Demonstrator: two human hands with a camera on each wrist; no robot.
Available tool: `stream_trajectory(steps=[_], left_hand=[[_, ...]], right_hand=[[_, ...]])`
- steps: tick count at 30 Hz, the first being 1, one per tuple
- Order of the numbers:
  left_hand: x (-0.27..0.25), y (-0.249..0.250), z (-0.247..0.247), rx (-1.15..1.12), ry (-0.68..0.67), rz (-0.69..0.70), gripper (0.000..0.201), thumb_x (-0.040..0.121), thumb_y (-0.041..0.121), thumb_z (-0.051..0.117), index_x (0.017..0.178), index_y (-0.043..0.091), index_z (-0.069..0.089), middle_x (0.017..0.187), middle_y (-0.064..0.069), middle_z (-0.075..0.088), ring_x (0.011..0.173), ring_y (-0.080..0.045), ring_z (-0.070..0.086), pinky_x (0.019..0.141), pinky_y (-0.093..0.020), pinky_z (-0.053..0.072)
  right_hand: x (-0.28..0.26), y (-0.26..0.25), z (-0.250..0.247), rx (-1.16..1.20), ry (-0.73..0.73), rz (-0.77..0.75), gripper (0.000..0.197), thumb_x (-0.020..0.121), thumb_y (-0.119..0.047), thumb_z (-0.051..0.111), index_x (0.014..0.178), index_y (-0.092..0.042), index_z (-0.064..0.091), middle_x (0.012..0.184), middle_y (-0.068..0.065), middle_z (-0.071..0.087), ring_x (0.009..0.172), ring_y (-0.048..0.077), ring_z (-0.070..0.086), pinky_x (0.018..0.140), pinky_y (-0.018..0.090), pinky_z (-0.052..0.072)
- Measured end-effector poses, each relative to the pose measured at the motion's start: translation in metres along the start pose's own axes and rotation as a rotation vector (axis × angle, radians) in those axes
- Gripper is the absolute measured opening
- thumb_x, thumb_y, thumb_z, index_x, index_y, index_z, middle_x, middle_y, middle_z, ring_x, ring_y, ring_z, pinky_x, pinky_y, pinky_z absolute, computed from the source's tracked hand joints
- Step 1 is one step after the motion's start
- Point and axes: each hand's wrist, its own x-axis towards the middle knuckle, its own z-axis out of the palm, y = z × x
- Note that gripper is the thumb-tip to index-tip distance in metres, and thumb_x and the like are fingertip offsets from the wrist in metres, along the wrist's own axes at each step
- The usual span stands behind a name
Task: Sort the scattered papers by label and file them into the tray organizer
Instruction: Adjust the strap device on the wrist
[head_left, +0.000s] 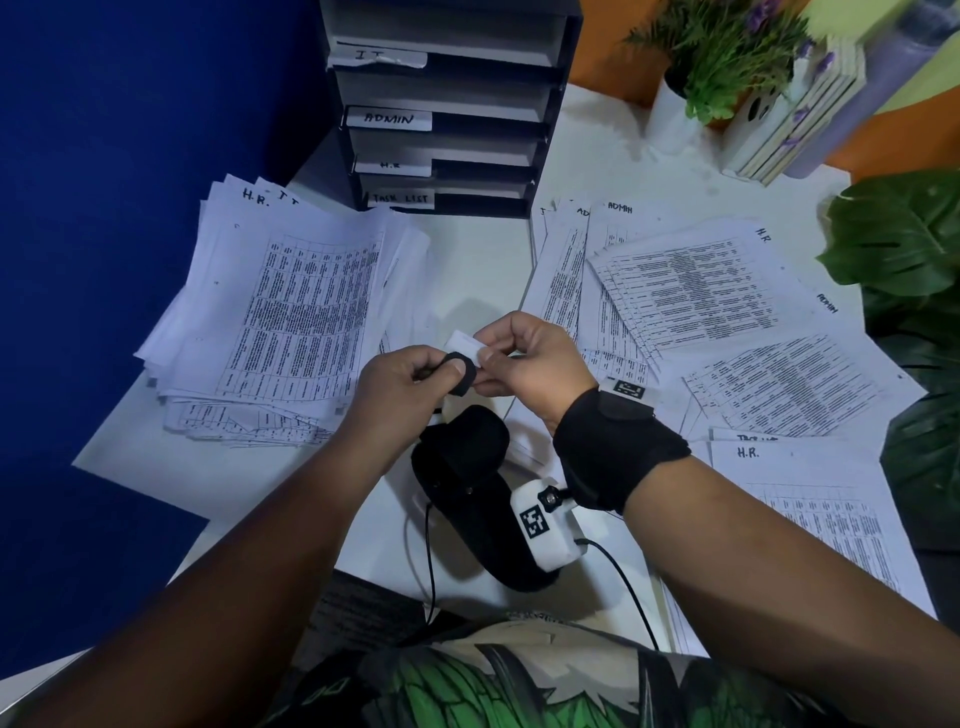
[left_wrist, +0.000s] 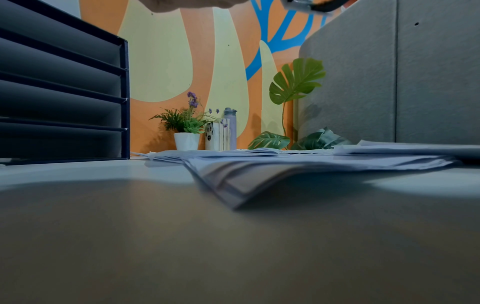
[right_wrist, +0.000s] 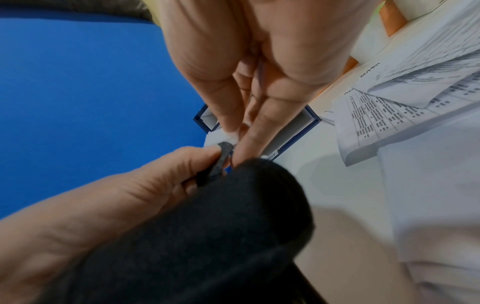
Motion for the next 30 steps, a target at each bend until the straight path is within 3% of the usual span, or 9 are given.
stream_trajectory(steps=[5,8,10,13,19,26,28,30], left_hand=[[0.0002,-0.0007,0.0010,-0.016,0.005,-0.004,0.012,0.086,0.024,0.069,0.076,0.022,0.074,0.075,-0.006,0.072,0.071,-0.018,0.065,0.076,-0.041,0.056],[-0.0008,-0.0018,0.0015,-0.032,0.029,-0.003,0.006,0.088,0.017,0.069,0.083,0.018,0.073,0.076,-0.002,0.073,0.068,-0.005,0.067,0.061,-0.017,0.053],[0.0005,-0.0044,0.0015,-0.040,0.043,0.005,0.007,0.086,0.014,0.070,0.092,0.019,0.071,0.080,-0.002,0.073,0.070,-0.005,0.069,0.059,-0.012,0.051],[0.0011,-0.0066,0.0010,0.012,0.056,0.037,0.013,0.084,0.015,0.073,0.090,0.026,0.069,0.073,0.001,0.071,0.065,-0.005,0.066,0.057,-0.013,0.050],[0.0026,-0.0024,0.0016,0.036,0.068,0.051,0.012,0.084,0.018,0.072,0.096,0.019,0.072,0.075,0.007,0.073,0.071,-0.005,0.069,0.063,-0.014,0.052],[0.0043,-0.0050,0.0039,0.019,0.092,0.038,0.014,0.084,0.022,0.072,0.098,0.019,0.071,0.080,0.002,0.074,0.079,-0.014,0.072,0.082,-0.037,0.057],[0.0039,-0.0062,0.0046,0.014,0.106,0.037,0.014,0.084,0.023,0.072,0.098,0.025,0.069,0.077,0.002,0.074,0.076,-0.015,0.071,0.080,-0.041,0.057],[0.0028,-0.0058,0.0061,0.013,0.110,0.048,0.014,0.084,0.021,0.072,0.095,0.028,0.067,0.074,0.000,0.072,0.072,-0.021,0.070,0.074,-0.037,0.057]], right_hand=[[-0.0001,0.0008,0.0003,-0.035,-0.009,-0.006,0.007,0.091,0.004,0.056,0.095,0.003,0.062,0.080,0.013,0.062,0.071,0.025,0.068,0.069,0.036,0.060],[-0.0002,0.0018,-0.0015,-0.057,-0.028,-0.003,0.008,0.091,0.005,0.055,0.093,0.001,0.061,0.076,0.009,0.061,0.066,0.021,0.068,0.065,0.032,0.059],[0.0003,0.0032,-0.0020,-0.083,-0.043,-0.005,0.009,0.091,0.005,0.054,0.090,-0.001,0.061,0.074,0.008,0.061,0.066,0.021,0.068,0.065,0.033,0.059],[0.0016,0.0043,-0.0005,-0.143,-0.019,-0.039,0.008,0.090,0.004,0.055,0.090,0.000,0.061,0.073,0.009,0.061,0.067,0.025,0.068,0.066,0.039,0.060],[0.0060,0.0006,-0.0035,-0.141,-0.020,-0.041,0.010,0.090,0.006,0.054,0.090,-0.001,0.062,0.072,0.007,0.058,0.066,0.022,0.067,0.069,0.039,0.060],[0.0045,0.0017,0.0017,-0.142,-0.028,-0.040,0.006,0.090,0.003,0.056,0.089,-0.002,0.060,0.071,0.005,0.059,0.066,0.024,0.066,0.070,0.045,0.060],[0.0046,0.0033,0.0017,-0.157,-0.042,-0.042,0.004,0.090,0.002,0.057,0.089,-0.001,0.060,0.071,0.006,0.059,0.068,0.027,0.067,0.072,0.048,0.059],[0.0055,0.0046,0.0020,-0.189,-0.048,-0.054,0.004,0.088,0.001,0.058,0.089,-0.002,0.061,0.068,0.004,0.060,0.069,0.031,0.068,0.072,0.051,0.058]])
